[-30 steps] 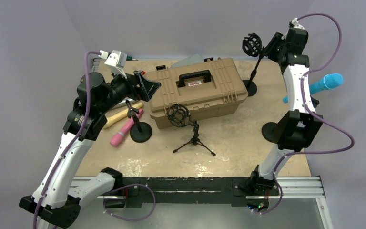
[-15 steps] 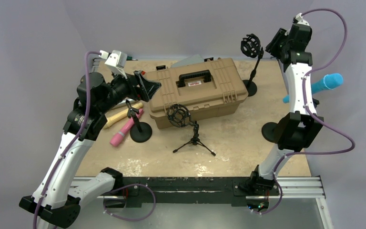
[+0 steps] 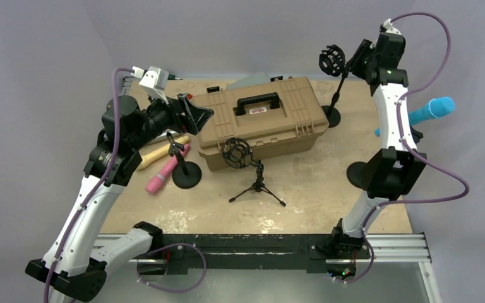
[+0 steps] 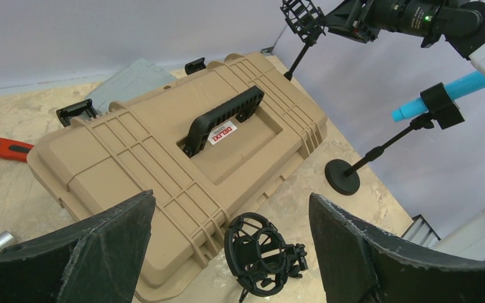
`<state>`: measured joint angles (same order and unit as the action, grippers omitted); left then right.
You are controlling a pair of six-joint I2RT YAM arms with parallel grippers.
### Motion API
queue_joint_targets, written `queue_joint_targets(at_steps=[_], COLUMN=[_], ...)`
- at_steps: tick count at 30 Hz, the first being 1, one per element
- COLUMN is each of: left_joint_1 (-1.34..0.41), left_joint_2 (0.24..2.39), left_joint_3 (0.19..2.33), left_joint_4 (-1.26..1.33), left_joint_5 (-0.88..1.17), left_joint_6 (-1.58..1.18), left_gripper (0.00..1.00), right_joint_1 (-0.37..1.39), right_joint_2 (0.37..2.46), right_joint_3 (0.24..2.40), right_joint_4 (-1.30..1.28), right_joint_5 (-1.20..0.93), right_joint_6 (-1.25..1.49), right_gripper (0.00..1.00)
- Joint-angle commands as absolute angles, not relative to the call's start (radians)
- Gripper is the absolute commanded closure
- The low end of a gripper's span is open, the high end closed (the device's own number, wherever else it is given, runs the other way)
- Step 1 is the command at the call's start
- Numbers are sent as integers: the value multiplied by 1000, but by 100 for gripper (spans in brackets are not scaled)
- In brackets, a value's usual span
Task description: Remove the microphone from the stand
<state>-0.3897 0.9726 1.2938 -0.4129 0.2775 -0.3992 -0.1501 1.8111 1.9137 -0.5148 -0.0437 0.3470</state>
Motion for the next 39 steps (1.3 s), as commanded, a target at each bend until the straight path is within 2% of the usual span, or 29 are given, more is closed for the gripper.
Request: queue_joint_targets(at_steps=[1, 39], left_joint_1=[-397, -397], left_joint_2=[965, 957], left_joint_3=[1298, 1298], left_joint_4=[-388, -388], left_joint_5=[289, 290], left_joint_6=[-373, -372], left_gripper=[11, 11], right_joint_1=[-135, -135], right_joint_2=[1804, 1830], right_joint_3=[1903, 1817], right_joint_4=[-495, -538], right_joint_5=[-34, 94], right_joint_6=[339, 261], right_gripper=[63, 70])
